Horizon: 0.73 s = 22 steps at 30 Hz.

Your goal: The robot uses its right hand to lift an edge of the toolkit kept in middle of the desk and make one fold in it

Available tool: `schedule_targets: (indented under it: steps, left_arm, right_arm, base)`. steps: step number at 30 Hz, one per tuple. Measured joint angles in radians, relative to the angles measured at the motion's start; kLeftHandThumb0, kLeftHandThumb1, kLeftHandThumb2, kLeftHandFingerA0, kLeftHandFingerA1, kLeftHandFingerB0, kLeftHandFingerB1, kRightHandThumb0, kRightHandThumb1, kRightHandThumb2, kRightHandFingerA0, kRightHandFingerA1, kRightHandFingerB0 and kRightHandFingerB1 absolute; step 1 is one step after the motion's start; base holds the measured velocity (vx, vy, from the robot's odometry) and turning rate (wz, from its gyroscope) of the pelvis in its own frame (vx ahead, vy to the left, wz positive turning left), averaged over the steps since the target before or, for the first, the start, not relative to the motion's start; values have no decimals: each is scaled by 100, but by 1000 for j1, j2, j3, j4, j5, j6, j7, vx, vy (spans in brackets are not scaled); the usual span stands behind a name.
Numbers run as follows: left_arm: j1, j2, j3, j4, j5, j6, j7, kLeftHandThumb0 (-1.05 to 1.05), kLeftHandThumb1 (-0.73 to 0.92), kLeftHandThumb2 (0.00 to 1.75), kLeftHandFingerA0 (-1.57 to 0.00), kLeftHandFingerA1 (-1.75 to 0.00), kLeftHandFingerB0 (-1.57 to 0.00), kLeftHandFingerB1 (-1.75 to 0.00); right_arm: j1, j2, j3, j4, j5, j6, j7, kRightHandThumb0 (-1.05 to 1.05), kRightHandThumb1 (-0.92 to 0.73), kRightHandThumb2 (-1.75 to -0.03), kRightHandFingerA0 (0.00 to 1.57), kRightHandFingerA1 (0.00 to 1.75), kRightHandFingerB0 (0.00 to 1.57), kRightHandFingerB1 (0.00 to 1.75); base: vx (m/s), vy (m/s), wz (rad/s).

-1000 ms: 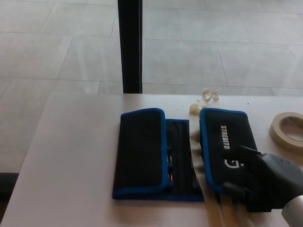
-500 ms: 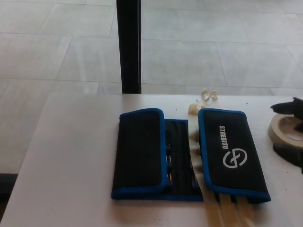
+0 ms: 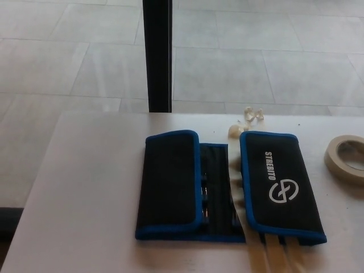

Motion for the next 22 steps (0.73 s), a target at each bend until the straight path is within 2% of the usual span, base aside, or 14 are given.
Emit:
schedule_targets:
  steps: [4, 5, 7, 8, 9, 11, 13, 14, 16, 17, 19, 20, 21, 22]
  left_arm:
    - [0, 0, 0, 0, 0, 0, 0, -64, 53, 57, -70, -69, -59, -51]
    - [0, 0, 0, 0, 0, 0, 0, -64, 54, 57, -70, -69, -59, -50]
    - [0, 0, 0, 0, 0, 0, 0, -62, 54, 56, -73, -72, -62, -51]
    - [0, 0, 0, 0, 0, 0, 0, -62, 54, 57, -74, -76, -60, -51]
    - [0, 0, 0, 0, 0, 0, 0, -62, 53, 56, -74, -73, -62, -50]
    - [0, 0, 1, 0, 0, 0, 0, -64, 53, 56, -73, -73, -62, -52]
    - [0, 0, 1, 0, 0, 0, 0, -64, 53, 56, -73, -71, -62, -50]
    - [0, 0, 1, 0, 0, 0, 0, -64, 53, 56, -71, -67, -61, -49]
    - [0, 0, 1, 0, 0, 0, 0, -63, 53, 57, -71, -66, -59, -49]
    - [0, 0, 1, 0, 0, 0, 0, -63, 54, 57, -72, -70, -60, -49]
    - [0, 0, 1, 0, -1, 0, 0, -64, 54, 57, -73, -69, -59, -49]
    - [0, 0, 2, 0, -1, 0, 0, -63, 55, 56, -72, -70, -58, -49]
    - [0, 0, 2, 0, -1, 0, 0, -63, 55, 57, -72, -69, -57, -49]
    - [1, 0, 2, 0, -1, 0, 0, -63, 55, 57, -72, -69, -57, -49]
  right_arm:
    - [29, 0, -91, 116, 27, -17, 0, -61, -67, -61, 95, 135, 38, 67]
    - [45, 0, -130, 173, 41, -25, 0, -62, -67, -60, 65, 113, 36, 67]
    - [57, 0, -167, 235, 55, -33, -1, -63, -67, -61, 63, 132, 29, 70]
    - [61, 0, -187, 271, 62, -39, -1, -67, -52, -97, 69, 107, 25, 64]
    - [66, 1, -207, 300, 69, -42, -1, -63, -70, -61, 32, 101, 25, 62]
    - [75, 4, -245, 356, 84, -50, -2, -65, -72, -61, 42, 106, 24, 64]
    - [82, 10, -290, 434, 102, -61, -4, -66, -71, -61, 73, 129, 23, 66]
    - [84, 15, -304, 462, 107, -65, -5, -67, -74, -62, 34, 106, 19, 62]
    - [88, 31, -331, 528, 120, -76, -10, -65, -74, -62, 25, 94, 18, 60]
    - [91, 41, -344, 566, 126, -81, -13, -65, -54, -93, 30, 77, 15, 60]
    - [93, 61, -369, 630, 140, -91, -19, -65, -55, -92, 46, 89, 16, 60]
    - [92, 75, -389, 668, 149, -97, -21, -63, -69, -64, 71, 138, 13, 63]
    - [91, 88, -408, 703, 161, -102, -22, -67, -55, -93, 101, 120, 14, 60]
    - [88, 103, -431, 738, 174, -106, -25, -67, -55, -93, 101, 120, 14, 60]
  base:
    - [0, 0, 0]
    - [0, 0, 0]
    - [0, 0, 0]
    - [0, 0, 0]
    - [0, 0, 0]
    - [0, 0, 0]
    - [0, 0, 0]
    - [0, 0, 0]
    - [0, 0, 0]
    - [0, 0, 0]
    - [0, 0, 0]
    - [0, 0, 0]
    - [0, 0, 0]
    - [0, 0, 0]
